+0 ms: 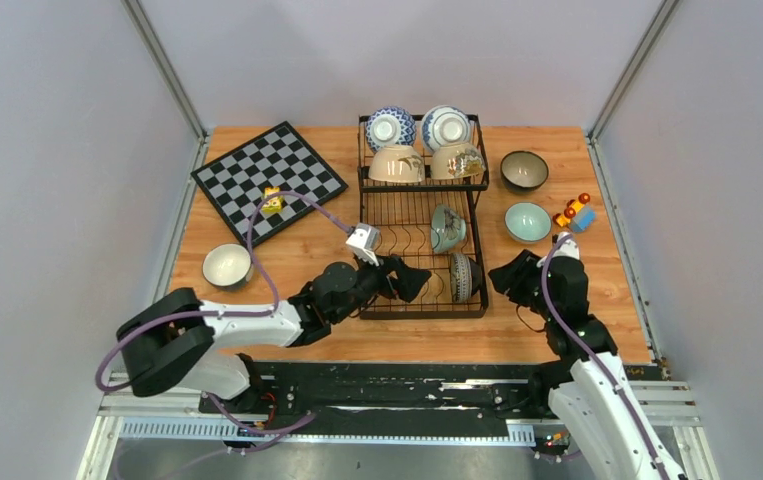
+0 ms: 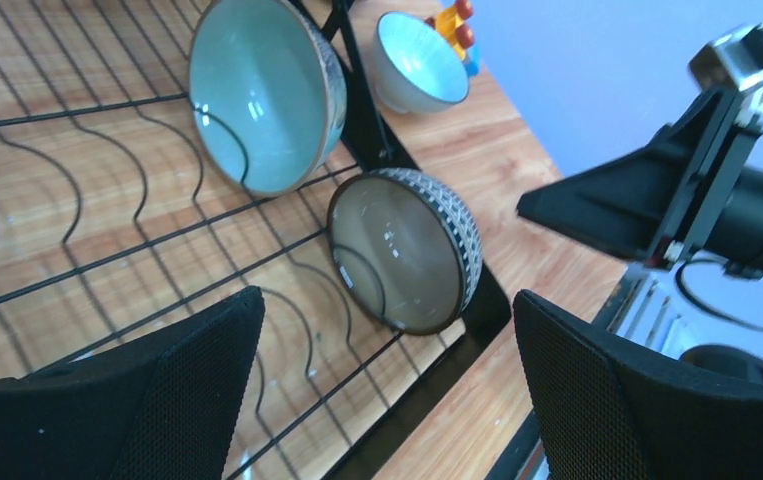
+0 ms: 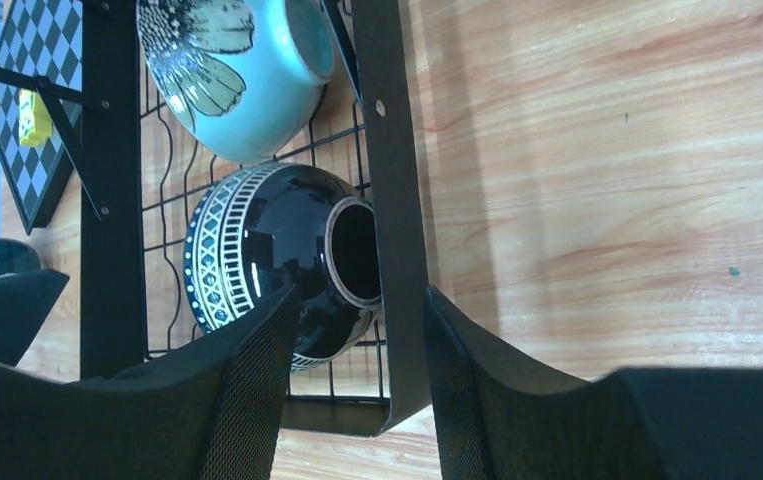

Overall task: Unload the bowls from the dish rack
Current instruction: Pick up the bowl from the dish rack.

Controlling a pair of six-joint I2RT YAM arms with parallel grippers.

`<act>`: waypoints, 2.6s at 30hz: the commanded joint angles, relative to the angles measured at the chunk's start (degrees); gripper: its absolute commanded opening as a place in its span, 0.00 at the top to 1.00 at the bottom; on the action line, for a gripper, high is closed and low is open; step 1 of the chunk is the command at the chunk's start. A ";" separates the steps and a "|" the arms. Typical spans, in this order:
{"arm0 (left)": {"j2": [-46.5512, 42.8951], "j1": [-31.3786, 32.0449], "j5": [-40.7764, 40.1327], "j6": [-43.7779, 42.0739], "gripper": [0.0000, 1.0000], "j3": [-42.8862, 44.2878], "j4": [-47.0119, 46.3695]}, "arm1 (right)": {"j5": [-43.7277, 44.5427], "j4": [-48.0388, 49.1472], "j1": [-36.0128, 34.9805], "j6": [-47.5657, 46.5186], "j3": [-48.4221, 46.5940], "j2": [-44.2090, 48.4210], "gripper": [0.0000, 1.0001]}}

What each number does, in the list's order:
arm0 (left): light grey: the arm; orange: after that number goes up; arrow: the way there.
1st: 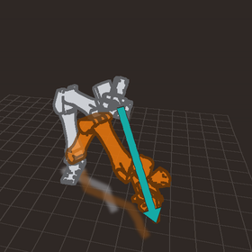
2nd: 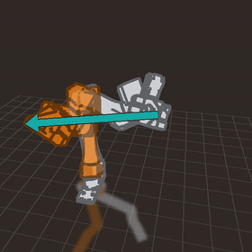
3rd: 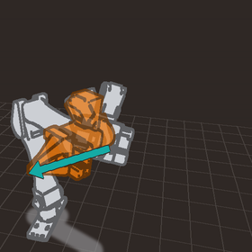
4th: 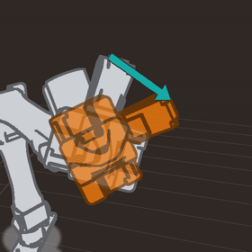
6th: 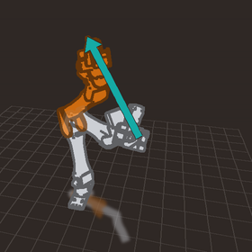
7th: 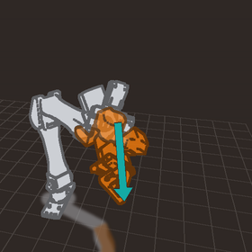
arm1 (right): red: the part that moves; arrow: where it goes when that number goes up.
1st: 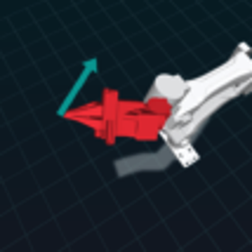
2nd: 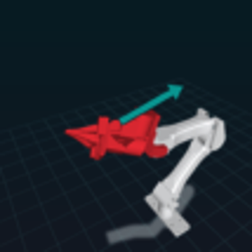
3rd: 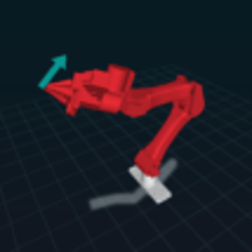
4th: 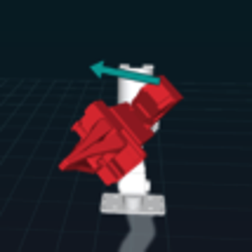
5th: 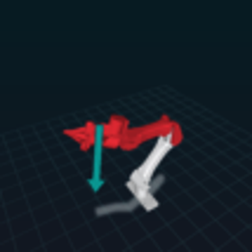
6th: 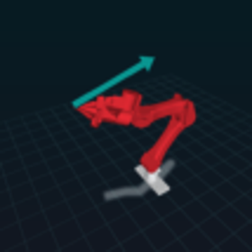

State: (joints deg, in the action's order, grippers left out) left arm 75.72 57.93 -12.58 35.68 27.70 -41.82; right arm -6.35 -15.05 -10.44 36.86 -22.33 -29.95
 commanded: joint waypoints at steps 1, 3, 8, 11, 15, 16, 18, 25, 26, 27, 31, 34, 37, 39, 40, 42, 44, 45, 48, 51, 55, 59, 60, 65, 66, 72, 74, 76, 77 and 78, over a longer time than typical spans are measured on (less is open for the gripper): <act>6.62 -0.54 -0.78 3.55 0.06 -0.60 -19.96 | -1.25 3.23 -1.70 -0.24 1.95 0.23 0.48; 10.11 -0.93 -1.71 3.98 0.07 0.31 -23.90 | -0.81 4.14 -2.22 -0.64 2.01 -0.19 0.48; 19.31 -2.81 0.16 4.97 0.16 4.60 -30.90 | 0.09 4.81 -3.02 -1.28 1.47 -0.63 0.49; 23.33 -4.37 1.48 5.46 0.21 6.57 -33.46 | 1.80 3.52 -3.88 -2.59 -0.01 0.11 0.49; 27.06 -6.30 2.30 5.23 0.25 9.14 -33.91 | 3.35 2.14 -5.05 -3.98 -1.97 0.21 0.49; 27.95 -6.68 2.48 5.24 0.25 9.87 -33.57 | 3.69 2.08 -5.30 -4.21 -2.28 0.16 0.49; 29.59 -7.39 3.46 5.12 0.27 11.66 -32.51 | 4.32 2.10 -5.78 -4.37 -2.81 0.16 0.49; 35.55 -7.81 5.98 4.39 0.31 16.46 -30.92 | 6.30 2.16 -7.63 -6.59 -4.82 -0.50 0.48; 36.37 -7.82 6.01 4.39 0.32 16.88 -31.05 | 6.27 2.20 -7.78 -6.78 -4.91 -0.65 0.48; 37.18 -7.88 5.99 4.40 0.32 17.27 -31.41 | 7.68 2.29 -7.96 -6.80 -4.93 -0.82 0.48; 39.67 -7.91 5.60 4.59 0.36 18.48 -32.73 | 8.04 2.85 -8.40 -6.66 -4.92 -1.16 0.48; 41.09 -8.01 5.52 5.12 0.40 19.47 -33.57 | 8.07 2.93 -8.77 -6.69 -5.11 -1.16 0.48; 42.51 -8.10 5.50 5.68 0.44 20.69 -34.24 | 8.22 2.96 -9.05 -6.64 -5.14 -1.25 0.48; 43.49 -8.10 5.75 6.13 0.46 21.57 -34.50 | 8.46 2.93 -9.24 -6.64 -4.94 -1.25 0.48; 44.06 -8.14 5.91 6.38 0.47 22.01 -34.81 | 8.54 2.92 -9.33 -6.58 -4.86 -1.29 0.48; 44.91 -8.10 6.34 7.01 0.50 22.69 -35.17 | 8.88 2.86 -9.42 -6.57 -4.76 -1.33 0.48; 45.73 -8.14 6.87 7.48 0.54 23.06 -36.08 | 9.30 2.76 -9.65 -6.76 -4.97 -1.63 0.48; 46.11 -8.13 7.05 7.66 0.56 23.21 -36.43 | 9.40 2.58 -9.81 -6.87 -5.28 -1.82 0.48; 47.41 -8.10 7.22 8.43 0.62 23.48 -37.71 | 9.73 1.88 -10.25 -7.41 -6.11 -2.45 0.48; 48.37 -8.12 7.35 9.15 0.68 23.62 -39.06 | 9.93 1.43 -10.52 -7.66 -6.73 -2.89 0.48; 49.18 -8.35 8.07 10.01 0.77 23.95 -40.37 | 10.39 1.31 -10.55 -7.78 -6.88 -3.29 0.48; 50.51 -8.82 9.06 11.30 0.94 23.98 -43.20 | 10.74 0.63 -10.57 -7.34 -7.24 -4.10 0.48; 50.86 -9.01 9.33 11.92 0.98 23.98 -44.15 | 10.86 0.41 -10.57 -7.34 -7.47 -4.28 0.48; 52.04 -9.82 11.38 14.32 1.00 24.10 -48.52 | 11.39 0.02 -10.57 -7.58 -7.90 -4.84 0.48; 52.07 -9.97 11.84 14.67 1.00 24.17 -49.12 | 11.36 0.03 -10.57 -7.53 -7.91 -4.93 0.48; 52.09 -10.56 14.78 17.33 1.00 25.69 -50.20 | 11.36 -0.06 -10.49 -7.55 -7.66 -4.99 0.48; 51.73 -10.56 15.74 17.72 1.00 26.39 -50.20 | 11.36 -0.20 -10.57 -7.67 -7.57 -4.86 0.48; 51.36 -10.56 16.16 17.98 1.00 26.83 -50.20 | 11.51 -0.33 -10.57 -7.70 -7.48 -4.69 0.48; 51.18 -10.56 16.26 18.08 1.00 26.99 -50.20 | 11.53 -0.35 -10.54 -7.70 -7.40 -4.60 0.48; 50.93 -10.56 16.41 18.15 1.00 27.17 -50.20 | 11.53 -0.36 -10.57 -7.71 -7.36 -4.46 0.48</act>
State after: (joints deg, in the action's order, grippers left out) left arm 126.04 47.59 1.45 52.53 52.99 -84.77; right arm 4.25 -14.28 -20.21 29.95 -27.73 -35.11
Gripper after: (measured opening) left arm 0.034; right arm 0.516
